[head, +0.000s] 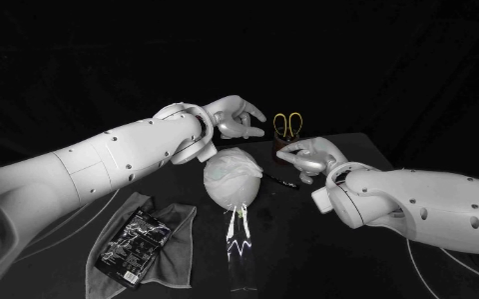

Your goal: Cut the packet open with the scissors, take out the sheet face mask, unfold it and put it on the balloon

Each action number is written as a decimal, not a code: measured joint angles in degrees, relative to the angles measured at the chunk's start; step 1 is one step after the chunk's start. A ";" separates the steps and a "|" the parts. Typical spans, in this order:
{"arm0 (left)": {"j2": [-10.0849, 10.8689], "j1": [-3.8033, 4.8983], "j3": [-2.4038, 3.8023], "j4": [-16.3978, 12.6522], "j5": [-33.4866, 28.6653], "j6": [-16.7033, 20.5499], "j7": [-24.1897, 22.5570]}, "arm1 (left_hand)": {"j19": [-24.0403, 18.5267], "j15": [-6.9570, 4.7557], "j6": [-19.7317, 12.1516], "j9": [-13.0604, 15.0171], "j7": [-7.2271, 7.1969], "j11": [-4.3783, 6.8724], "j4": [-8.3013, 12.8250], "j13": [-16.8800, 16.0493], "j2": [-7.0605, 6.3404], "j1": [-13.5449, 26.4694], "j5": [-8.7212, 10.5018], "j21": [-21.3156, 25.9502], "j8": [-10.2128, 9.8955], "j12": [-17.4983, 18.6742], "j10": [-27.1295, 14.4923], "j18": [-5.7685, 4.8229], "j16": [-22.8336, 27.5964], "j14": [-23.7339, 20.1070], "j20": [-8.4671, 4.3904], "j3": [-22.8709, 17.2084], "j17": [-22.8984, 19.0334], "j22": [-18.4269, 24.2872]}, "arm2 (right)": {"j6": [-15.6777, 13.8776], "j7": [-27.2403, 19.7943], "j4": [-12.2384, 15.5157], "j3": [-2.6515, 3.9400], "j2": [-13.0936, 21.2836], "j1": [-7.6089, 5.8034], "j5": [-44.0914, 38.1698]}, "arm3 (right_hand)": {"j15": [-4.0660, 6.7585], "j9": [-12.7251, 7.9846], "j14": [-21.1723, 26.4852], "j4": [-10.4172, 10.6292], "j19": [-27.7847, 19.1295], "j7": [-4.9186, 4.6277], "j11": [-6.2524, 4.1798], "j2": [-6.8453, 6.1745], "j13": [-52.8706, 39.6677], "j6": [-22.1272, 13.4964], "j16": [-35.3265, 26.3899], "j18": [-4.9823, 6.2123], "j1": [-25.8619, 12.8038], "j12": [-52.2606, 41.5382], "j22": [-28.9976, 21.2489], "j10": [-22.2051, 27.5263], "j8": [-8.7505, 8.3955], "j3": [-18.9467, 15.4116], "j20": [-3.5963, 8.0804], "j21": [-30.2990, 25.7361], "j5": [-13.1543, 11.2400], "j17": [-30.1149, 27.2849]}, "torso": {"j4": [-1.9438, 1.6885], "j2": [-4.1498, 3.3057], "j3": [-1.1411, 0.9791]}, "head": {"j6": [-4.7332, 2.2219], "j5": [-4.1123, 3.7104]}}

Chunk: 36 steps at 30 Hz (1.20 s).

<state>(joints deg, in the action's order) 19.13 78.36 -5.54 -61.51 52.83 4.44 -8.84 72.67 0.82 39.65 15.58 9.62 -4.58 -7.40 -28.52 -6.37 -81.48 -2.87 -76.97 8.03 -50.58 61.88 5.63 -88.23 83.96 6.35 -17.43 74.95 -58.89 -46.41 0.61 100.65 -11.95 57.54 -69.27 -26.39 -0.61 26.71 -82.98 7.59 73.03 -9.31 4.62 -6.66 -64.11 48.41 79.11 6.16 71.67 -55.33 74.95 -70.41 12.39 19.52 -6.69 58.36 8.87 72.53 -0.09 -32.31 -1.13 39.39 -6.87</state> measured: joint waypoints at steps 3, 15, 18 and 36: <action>0.22 0.00 0.00 -0.19 -0.16 0.43 -0.08 | -1.03 0.00 2.66 0.64 0.03 -0.05 -1.48 0.20 -0.21 1.05 0.00 0.48 0.67 0.00 0.33 0.07 0.38 0.00 -0.30 -0.39 0.00 2.02 | -0.20 -0.68 -0.01 0.00 -0.16 0.00 0.23 | 0.00 -0.16 0.00 -0.05 0.11 0.03 -0.01 0.09 0.23 0.66 0.00 0.00 1.22 -0.31 0.00 -0.02 0.00 0.05 0.11 0.00 0.00 -0.02 | -0.03 0.01 0.01 | -0.16 0.08; 8.77 -0.58 -0.01 -7.97 -8.65 5.44 -3.27 | -15.76 0.04 11.06 1.08 0.03 -0.06 -2.08 5.30 -2.72 -1.94 0.00 17.68 3.16 7.18 -4.49 4.63 15.87 -11.31 -0.21 -9.74 -21.72 27.18 | 1.16 -5.08 0.93 0.01 -0.41 0.08 -7.63 | 1.05 -0.53 -1.06 -4.78 3.46 1.44 -1.63 0.67 -1.09 5.58 1.90 -0.04 7.01 -4.24 -0.05 -2.53 1.35 4.79 1.16 5.28 -2.48 2.32 | -0.16 -0.08 0.03 | 0.26 0.53; 12.80 -1.08 -0.05 -11.80 -12.22 6.67 -4.24 | -15.76 0.03 12.47 1.26 -0.08 -0.04 -1.52 6.56 -3.13 -2.35 0.00 19.19 4.19 8.67 -4.69 4.63 18.68 -13.56 -0.20 -11.42 -25.72 28.17 | 1.99 -5.82 1.31 0.04 -0.37 0.38 -12.77 | 1.65 -0.79 -1.05 -5.53 5.65 1.91 -2.01 0.62 -3.62 7.04 3.78 -0.93 7.06 -7.96 -0.04 -5.20 1.34 5.74 1.59 8.91 -3.03 2.39 | -0.21 -0.08 0.04 | 0.65 0.87; 29.68 -7.42 -0.64 -25.53 -22.07 11.30 -6.08 | -14.50 -0.90 15.82 2.93 -1.33 0.80 0.76 9.81 -3.61 -2.19 0.00 21.17 8.73 11.65 -3.18 4.57 20.21 -13.39 -1.02 -14.14 -27.45 29.77 | 3.21 -6.89 2.28 0.03 -0.80 2.77 -35.95 | 2.06 -1.27 -1.06 -6.72 8.03 2.64 -2.76 0.62 -6.88 8.79 5.80 -1.81 7.06 -12.06 0.00 -8.10 1.57 7.40 2.26 13.41 -3.56 2.56 | -0.37 -0.08 0.09 | 2.76 2.09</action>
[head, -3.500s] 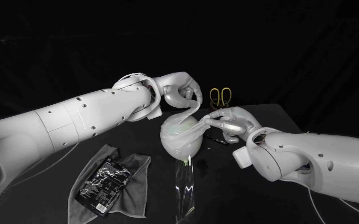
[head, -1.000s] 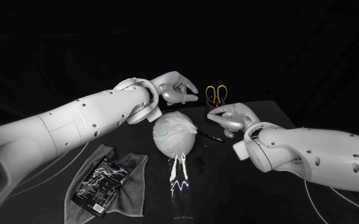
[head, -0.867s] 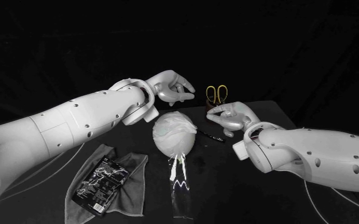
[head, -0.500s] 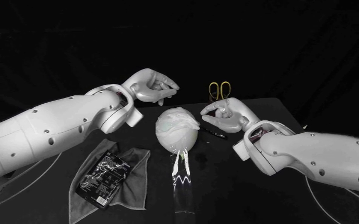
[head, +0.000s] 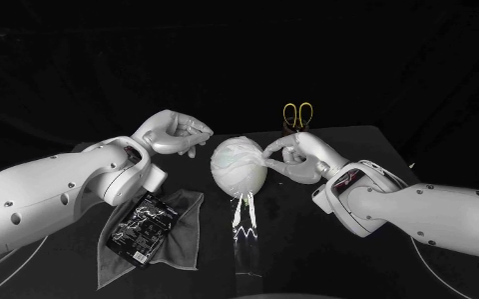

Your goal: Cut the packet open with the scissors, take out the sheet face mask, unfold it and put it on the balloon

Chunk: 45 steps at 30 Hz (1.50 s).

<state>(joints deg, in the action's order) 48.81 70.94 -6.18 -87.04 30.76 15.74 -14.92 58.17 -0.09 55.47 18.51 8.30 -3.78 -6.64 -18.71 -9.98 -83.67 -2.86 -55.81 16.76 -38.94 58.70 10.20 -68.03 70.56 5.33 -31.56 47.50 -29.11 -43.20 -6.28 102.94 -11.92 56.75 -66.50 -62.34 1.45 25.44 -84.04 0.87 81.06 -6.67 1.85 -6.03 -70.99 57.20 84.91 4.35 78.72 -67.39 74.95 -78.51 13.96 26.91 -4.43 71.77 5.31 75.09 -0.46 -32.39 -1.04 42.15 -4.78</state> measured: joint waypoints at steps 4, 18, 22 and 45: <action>1.21 -1.86 -0.12 -1.06 -0.85 0.66 -0.42 | 0.00 0.00 0.00 0.06 0.00 0.00 0.00 0.05 0.00 0.00 0.00 0.00 0.23 0.00 0.00 -0.01 0.00 0.00 0.00 0.00 -0.04 0.00 | -0.40 0.08 -0.03 0.02 -0.44 0.04 -1.87 | 0.00 -0.09 0.00 -0.15 0.00 0.01 -0.11 0.00 -0.22 0.01 0.00 0.00 0.00 -0.28 0.00 -0.11 0.00 0.15 0.00 0.00 -0.22 -0.01 | -0.01 -0.07 -0.02 | 0.13 0.16; 2.31 -3.65 -0.09 -1.86 -4.58 2.31 -3.74 | -2.67 1.36 -1.58 0.33 0.89 -0.95 0.81 2.50 -0.82 1.13 0.00 4.21 1.18 3.39 -0.57 -0.45 8.80 -8.61 0.99 -0.47 -10.81 2.06 | -1.94 -1.13 -1.00 0.13 -1.12 0.08 3.12 | -0.01 -1.42 0.01 -0.03 -3.47 -1.11 0.98 -1.29 4.97 -1.14 -3.07 0.05 -1.29 6.23 -0.05 3.61 -2.01 1.08 -0.53 -7.15 -1.34 -0.19 | 0.06 0.04 -0.04 | -0.26 0.15; 2.43 -3.84 -0.09 -1.93 -7.58 2.70 -5.48 | -4.91 2.28 -2.50 0.34 1.63 -2.15 1.04 4.55 -0.59 1.36 0.00 6.62 1.44 6.41 -1.77 -0.51 12.33 -11.72 1.59 -0.70 -12.75 3.25 | -2.00 -3.10 -1.71 0.47 -1.14 -0.05 16.25 | -0.76 -1.59 2.23 -0.65 -9.47 -1.49 1.65 -1.28 13.91 -1.76 -9.05 2.52 -1.29 17.26 -0.04 10.94 -2.35 3.32 -0.99 -18.14 -0.65 -6.25 | 0.06 0.07 -0.04 | -0.80 0.33; 1.96 -4.33 0.30 -0.94 -30.42 2.35 -16.89 | -26.55 11.16 -9.45 -2.68 3.49 -8.56 -2.38 15.24 -3.47 9.36 0.21 40.54 -2.82 29.27 -7.78 -3.60 49.14 -31.25 11.37 3.85 -32.51 22.50 | 5.07 -14.85 -8.59 1.41 -3.94 -1.32 46.42 | -8.54 -3.48 29.82 -0.05 -33.31 -6.20 7.34 -3.12 57.79 -6.61 -66.70 5.48 -5.93 56.93 -25.68 21.15 -6.12 6.22 -8.70 -61.80 -1.12 -50.80 | 0.03 0.08 0.03 | -3.86 1.06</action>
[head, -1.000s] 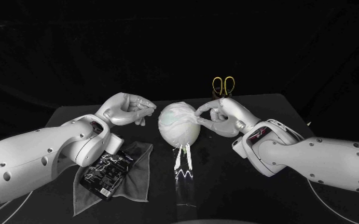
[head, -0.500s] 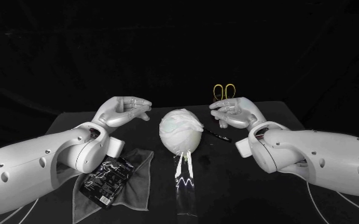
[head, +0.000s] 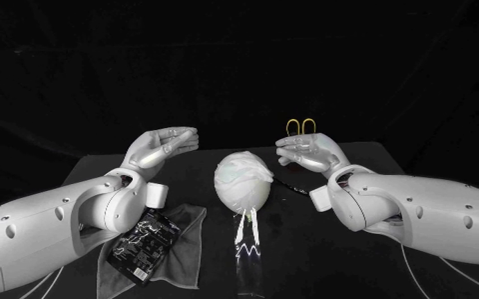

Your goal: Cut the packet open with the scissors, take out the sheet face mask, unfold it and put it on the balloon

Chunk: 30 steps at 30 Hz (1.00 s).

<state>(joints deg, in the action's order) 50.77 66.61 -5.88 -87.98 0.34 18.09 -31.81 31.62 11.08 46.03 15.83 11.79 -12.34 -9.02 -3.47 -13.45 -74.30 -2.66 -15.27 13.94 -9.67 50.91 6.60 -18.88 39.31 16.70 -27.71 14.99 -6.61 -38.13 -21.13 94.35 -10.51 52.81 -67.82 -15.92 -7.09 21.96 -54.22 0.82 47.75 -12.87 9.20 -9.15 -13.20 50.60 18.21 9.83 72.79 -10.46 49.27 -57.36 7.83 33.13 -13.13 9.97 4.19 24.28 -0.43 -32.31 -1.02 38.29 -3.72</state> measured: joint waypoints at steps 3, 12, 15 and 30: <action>-0.33 -0.03 0.07 0.60 -1.60 0.46 -1.28 | 0.00 0.46 -0.92 -0.37 -0.32 0.03 -0.49 -0.02 0.99 -0.39 0.00 1.71 -0.80 2.08 -1.14 0.00 2.79 -2.86 0.00 2.04 -1.66 1.08 | 1.02 -1.17 -1.12 0.41 -0.91 0.01 0.68 | -0.60 -0.60 0.60 0.91 0.05 -0.13 0.40 0.30 3.02 -0.38 -2.96 -0.01 -0.30 1.71 -4.47 0.40 -0.77 -1.65 -0.83 -3.29 -0.22 -2.13 | 0.03 0.02 0.02 | -0.50 0.18; -3.04 -0.05 1.28 3.78 -5.18 3.21 -3.90 | -2.45 1.00 -3.52 -1.39 -0.63 0.66 -1.68 -0.05 2.47 -1.86 0.00 5.54 -2.21 5.78 -4.77 -0.90 7.54 -7.56 -0.02 6.86 -4.63 3.21 | 3.13 -3.90 -5.47 1.61 -3.69 -0.13 4.02 | -2.12 -2.81 2.14 3.71 -3.39 0.51 1.72 1.56 9.02 -2.18 -9.09 -0.07 -1.56 6.33 -16.86 1.73 -2.43 -6.91 -2.98 -6.34 -0.22 -7.64 | 0.16 -0.08 -0.07 | -1.56 0.49; -4.34 0.10 1.79 5.03 -5.91 4.33 -4.40 | -2.45 1.13 -4.18 -1.72 -0.71 0.77 -2.15 0.00 3.28 -2.23 0.00 6.20 -2.51 6.01 -5.97 -0.91 8.30 -8.09 -0.02 8.28 -5.14 3.40 | 3.66 -4.50 -6.94 1.91 -4.72 -0.42 5.05 | -2.86 -3.91 2.88 4.48 -5.01 0.75 2.53 1.97 9.56 -3.79 -10.80 -0.09 -1.95 6.64 -20.38 3.09 -3.22 -8.63 -3.20 -6.34 -0.22 -9.10 | 0.16 -0.07 -0.07 | -1.86 0.57; -5.38 -1.80 3.21 3.81 -5.97 7.97 -3.62 | -26.56 -8.93 -38.90 -13.38 -9.61 10.43 7.05 2.89 11.83 34.37 1.99 13.81 -12.04 9.01 -43.35 -4.93 17.21 -34.12 -13.80 24.44 -13.33 6.04 | 1.37 -5.20 -6.04 7.50 -6.97 4.33 8.57 | 5.17 -19.18 45.55 0.08 -40.59 10.39 -7.05 8.06 12.55 -43.22 -17.17 -7.73 -44.54 9.75 -44.77 48.33 -7.10 -29.09 10.26 -9.20 -3.37 -21.88 | 0.30 0.53 0.49 | -3.26 2.61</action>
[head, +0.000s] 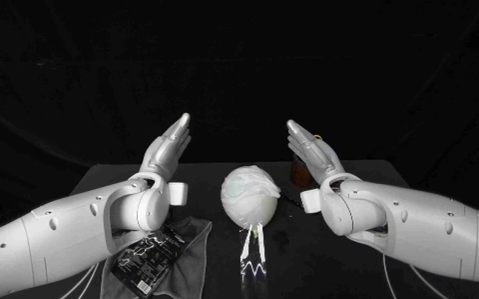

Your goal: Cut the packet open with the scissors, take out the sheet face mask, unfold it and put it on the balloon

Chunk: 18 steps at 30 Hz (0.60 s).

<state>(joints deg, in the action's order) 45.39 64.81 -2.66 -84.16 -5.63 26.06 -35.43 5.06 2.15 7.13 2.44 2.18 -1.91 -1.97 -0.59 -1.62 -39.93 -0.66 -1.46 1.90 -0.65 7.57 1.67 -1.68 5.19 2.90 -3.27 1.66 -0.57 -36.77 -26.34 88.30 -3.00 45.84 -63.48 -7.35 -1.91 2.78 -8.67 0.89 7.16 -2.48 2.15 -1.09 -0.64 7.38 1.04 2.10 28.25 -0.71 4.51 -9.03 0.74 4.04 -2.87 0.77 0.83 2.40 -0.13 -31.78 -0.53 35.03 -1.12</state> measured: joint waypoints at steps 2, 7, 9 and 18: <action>-0.13 -1.02 0.61 -1.16 0.41 1.82 0.53 | -1.21 -0.60 -1.92 -0.66 -0.64 0.50 0.57 0.16 0.44 10.59 0.00 0.39 -0.50 0.00 -2.10 -0.02 0.44 -1.42 -0.88 0.85 -0.49 0.18 | -1.44 -0.40 0.75 1.46 -0.59 1.58 1.49 | 0.54 -0.76 2.36 -0.24 -1.97 0.68 -0.58 0.32 0.20 -2.02 -0.26 0.02 -7.62 0.11 -1.24 2.48 0.00 -1.11 0.77 -0.03 -0.06 -0.67 | 0.04 0.20 0.16 | -0.27 0.48; -0.46 -3.25 1.76 -3.78 1.71 7.22 2.14 | -3.42 -1.62 -4.88 -1.69 -1.63 1.40 1.51 0.37 1.14 27.41 0.25 0.86 -1.25 0.32 -5.21 -0.89 1.02 -3.46 -2.08 2.10 -1.15 0.38 | -4.35 -1.26 1.51 2.88 -1.09 3.25 4.49 | 1.35 -1.90 6.00 -0.65 -4.88 1.88 -1.50 0.81 0.39 -4.95 -0.61 -0.88 -19.48 0.34 -3.13 6.28 -0.33 -2.78 2.03 -0.27 -0.31 -1.66 | 0.12 0.48 0.42 | -0.60 1.04; -0.52 -3.90 2.13 -4.55 2.31 9.55 2.90 | -3.75 -1.72 -5.46 -1.92 -1.75 1.59 1.64 0.41 1.30 30.91 0.25 0.86 -1.28 0.32 -5.84 -0.89 1.02 -3.76 -2.40 2.25 -1.31 0.38 | -5.16 -1.53 1.54 2.92 -1.10 3.33 5.34 | 1.62 -2.17 6.65 -0.76 -5.46 2.02 -1.73 0.91 0.44 -5.66 -0.61 -0.87 -21.94 0.34 -3.52 6.93 -0.33 -2.88 2.41 -0.27 -0.31 -1.88 | 0.12 0.53 0.46 | -0.62 1.09; -0.59 -4.71 2.58 -5.62 4.04 15.52 4.99 | -4.67 -2.20 -6.84 -2.31 -2.17 1.98 2.05 0.51 1.61 39.22 0.46 1.10 -1.60 0.32 -7.27 -0.88 1.46 -4.85 -2.90 2.96 -1.53 0.50 | -6.80 -2.13 1.55 2.96 -1.09 3.32 7.01 | 1.92 -2.65 8.38 -0.89 -6.89 2.49 -2.15 1.15 0.58 -7.18 -0.91 -1.75 -27.88 0.33 -4.39 8.73 -0.54 -3.80 2.85 -0.48 -0.53 -2.30 | 0.13 0.59 0.52 | -0.65 1.11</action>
<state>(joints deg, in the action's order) 44.80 60.11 -0.09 -89.78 -1.58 41.58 -30.44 0.39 -0.05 0.28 0.13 0.01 0.07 0.08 -0.08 -0.01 -0.71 -0.20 -0.36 0.30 -0.33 0.29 0.79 -0.22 0.34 0.00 -0.31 0.12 -0.07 -43.56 -28.47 89.85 -0.04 44.74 -60.16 -0.35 0.00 0.13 -0.29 0.00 0.27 0.01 0.00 0.06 -0.06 0.20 0.13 0.35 0.36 -0.37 0.12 -0.30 0.20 0.24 -0.02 0.28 0.30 0.10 0.00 -31.19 -0.01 34.38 -0.01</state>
